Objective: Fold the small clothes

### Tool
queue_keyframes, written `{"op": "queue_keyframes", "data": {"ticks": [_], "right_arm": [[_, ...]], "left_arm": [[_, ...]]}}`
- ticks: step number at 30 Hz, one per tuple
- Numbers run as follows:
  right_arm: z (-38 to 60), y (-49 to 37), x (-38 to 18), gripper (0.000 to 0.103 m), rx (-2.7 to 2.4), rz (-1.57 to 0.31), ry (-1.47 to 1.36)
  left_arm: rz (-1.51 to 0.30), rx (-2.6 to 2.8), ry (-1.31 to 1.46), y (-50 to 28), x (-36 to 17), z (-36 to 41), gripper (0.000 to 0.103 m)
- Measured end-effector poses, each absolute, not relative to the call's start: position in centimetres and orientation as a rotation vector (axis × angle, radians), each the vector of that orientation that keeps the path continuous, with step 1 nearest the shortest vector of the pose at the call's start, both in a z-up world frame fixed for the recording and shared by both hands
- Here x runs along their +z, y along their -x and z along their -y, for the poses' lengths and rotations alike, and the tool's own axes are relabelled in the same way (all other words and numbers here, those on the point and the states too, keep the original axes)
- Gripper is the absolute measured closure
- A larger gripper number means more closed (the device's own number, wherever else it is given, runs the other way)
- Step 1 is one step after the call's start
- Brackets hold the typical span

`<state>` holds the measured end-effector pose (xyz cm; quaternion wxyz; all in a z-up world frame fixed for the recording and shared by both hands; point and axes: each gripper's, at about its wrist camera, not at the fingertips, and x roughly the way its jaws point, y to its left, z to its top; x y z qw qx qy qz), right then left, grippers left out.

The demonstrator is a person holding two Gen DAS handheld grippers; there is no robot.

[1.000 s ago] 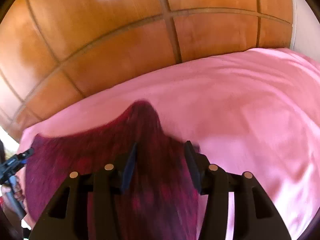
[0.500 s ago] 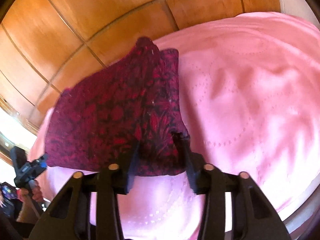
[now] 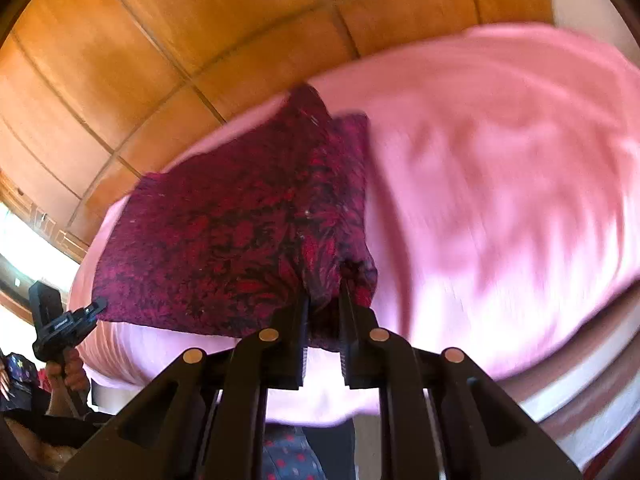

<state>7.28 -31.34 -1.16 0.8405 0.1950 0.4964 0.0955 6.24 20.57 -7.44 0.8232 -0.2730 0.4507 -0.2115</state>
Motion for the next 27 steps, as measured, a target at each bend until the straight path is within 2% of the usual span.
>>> {"op": "queue_keyframes", "data": {"ticks": [3, 4, 5, 8, 9, 13, 17, 19, 20, 21, 24, 27], "right_arm": [[31.5, -6.8, -2.4, 0.091, 0.195, -1.079, -0.427], [31.5, -6.9, -2.2, 0.089, 0.2, -1.075, -0.422], [31.4, -7.3, -1.9, 0.083, 0.21, -1.069, -0.42], [31.6, -8.4, -0.2, 0.051, 0.184, -1.005, -0.404], [31.7, -9.3, 0.5, 0.051, 0.167, -0.974, -0.401], [31.4, -14.1, 1.4, 0.05, 0.142, -0.926, -0.414], [30.4, -19.0, 0.2, 0.05, 0.122, -0.959, -0.414], [30.0, -20.9, -1.1, 0.055, 0.098, -1.002, -0.392], [29.7, -21.6, -1.6, 0.078, 0.1, -1.017, -0.393], [29.3, -22.1, -1.8, 0.084, 0.124, -1.021, -0.395], [28.0, -21.8, 0.1, 0.087, 0.108, -0.945, -0.305], [27.4, -22.2, -0.3, 0.087, 0.058, -0.936, -0.254]], "left_arm": [[-0.975, -0.435, 0.554, -6.0, -7.5, -20.5, 0.09], [-0.956, -0.417, 0.558, -6.1, -7.2, -20.9, 0.082], [-0.944, -0.403, 0.562, -6.5, -6.9, -21.2, 0.08], [-0.906, -0.381, 0.583, -8.8, -5.8, -22.1, 0.073], [-0.897, -0.381, 0.599, -10.0, -5.6, -22.5, 0.064], [-0.886, -0.38, 0.608, -14.0, -4.9, -22.1, 0.063], [-0.912, -0.387, 0.618, -17.5, -5.5, -21.0, 0.063], [-0.937, -0.405, 0.621, -18.7, -6.0, -20.4, 0.064], [-0.94, -0.395, 0.606, -19.1, -6.1, -20.0, 0.071], [-0.933, -0.39, 0.569, -19.5, -5.8, -19.7, 0.091], [-0.868, -0.36, 0.503, -18.9, -4.3, -19.4, 0.091], [-0.916, -0.28, 0.438, -19.6, -5.7, -18.9, 0.092]]}}
